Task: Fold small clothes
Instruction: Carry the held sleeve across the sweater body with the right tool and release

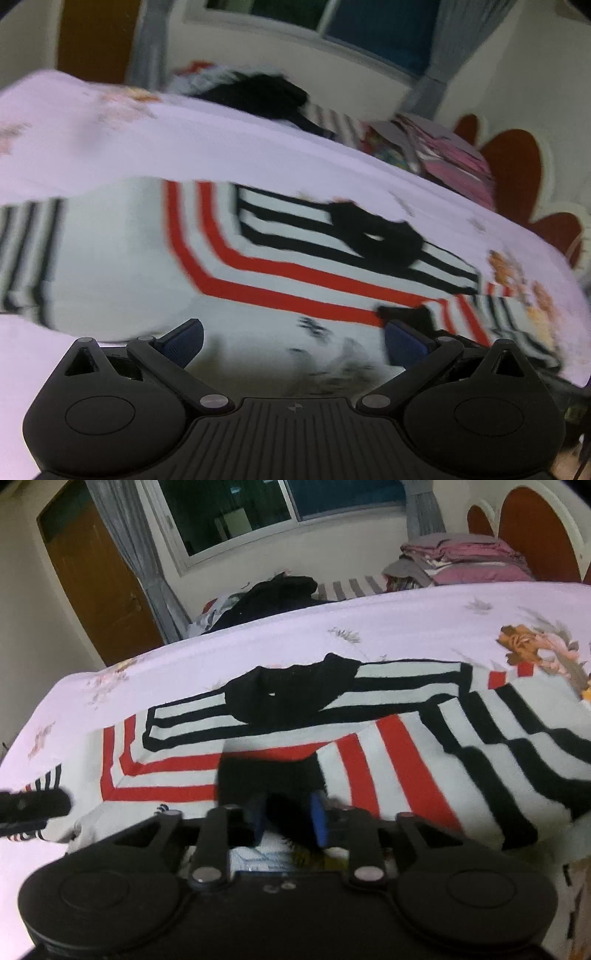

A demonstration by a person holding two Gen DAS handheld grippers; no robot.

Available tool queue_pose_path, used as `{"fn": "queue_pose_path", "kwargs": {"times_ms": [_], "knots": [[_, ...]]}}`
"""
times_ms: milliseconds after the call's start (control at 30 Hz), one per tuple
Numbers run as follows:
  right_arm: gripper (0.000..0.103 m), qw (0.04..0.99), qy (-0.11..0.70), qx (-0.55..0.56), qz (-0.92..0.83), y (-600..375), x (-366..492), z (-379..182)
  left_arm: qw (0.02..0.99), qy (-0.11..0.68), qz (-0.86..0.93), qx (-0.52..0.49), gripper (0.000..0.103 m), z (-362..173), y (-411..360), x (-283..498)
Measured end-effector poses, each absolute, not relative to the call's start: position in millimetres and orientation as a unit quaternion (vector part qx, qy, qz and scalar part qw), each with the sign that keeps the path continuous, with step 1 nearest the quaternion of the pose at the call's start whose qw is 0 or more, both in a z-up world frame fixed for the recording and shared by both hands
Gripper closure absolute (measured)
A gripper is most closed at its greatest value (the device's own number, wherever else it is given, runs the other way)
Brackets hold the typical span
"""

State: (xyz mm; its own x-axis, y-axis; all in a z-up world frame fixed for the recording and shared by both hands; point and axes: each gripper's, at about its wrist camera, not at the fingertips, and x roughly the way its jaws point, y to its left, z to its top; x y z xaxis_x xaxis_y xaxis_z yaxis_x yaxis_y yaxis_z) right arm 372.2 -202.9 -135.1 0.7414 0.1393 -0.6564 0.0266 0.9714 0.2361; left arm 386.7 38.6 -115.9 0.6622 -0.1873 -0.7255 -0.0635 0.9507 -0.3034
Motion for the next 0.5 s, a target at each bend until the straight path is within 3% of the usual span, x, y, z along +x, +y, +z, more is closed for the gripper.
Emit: {"fn": "queue_pose_path", "kwargs": {"times_ms": [367, 400, 433, 500], "knots": [[0.059, 0.93, 0.347, 0.086, -0.088, -285, 287, -122, 0.868, 0.454, -0.125, -0.154, 0.001, -156, -53, 444], [0.059, 0.928, 0.349, 0.082, -0.104, -293, 283, -125, 0.867, 0.457, -0.125, -0.156, 0.016, -160, -57, 447], [0.059, 0.925, 0.352, 0.082, -0.115, -299, 283, -128, 0.863, 0.464, -0.127, -0.158, 0.037, -165, -60, 452], [0.059, 0.92, 0.357, 0.097, -0.131, -309, 282, -136, 0.861, 0.468, -0.122, -0.156, 0.048, -168, -65, 454]]}}
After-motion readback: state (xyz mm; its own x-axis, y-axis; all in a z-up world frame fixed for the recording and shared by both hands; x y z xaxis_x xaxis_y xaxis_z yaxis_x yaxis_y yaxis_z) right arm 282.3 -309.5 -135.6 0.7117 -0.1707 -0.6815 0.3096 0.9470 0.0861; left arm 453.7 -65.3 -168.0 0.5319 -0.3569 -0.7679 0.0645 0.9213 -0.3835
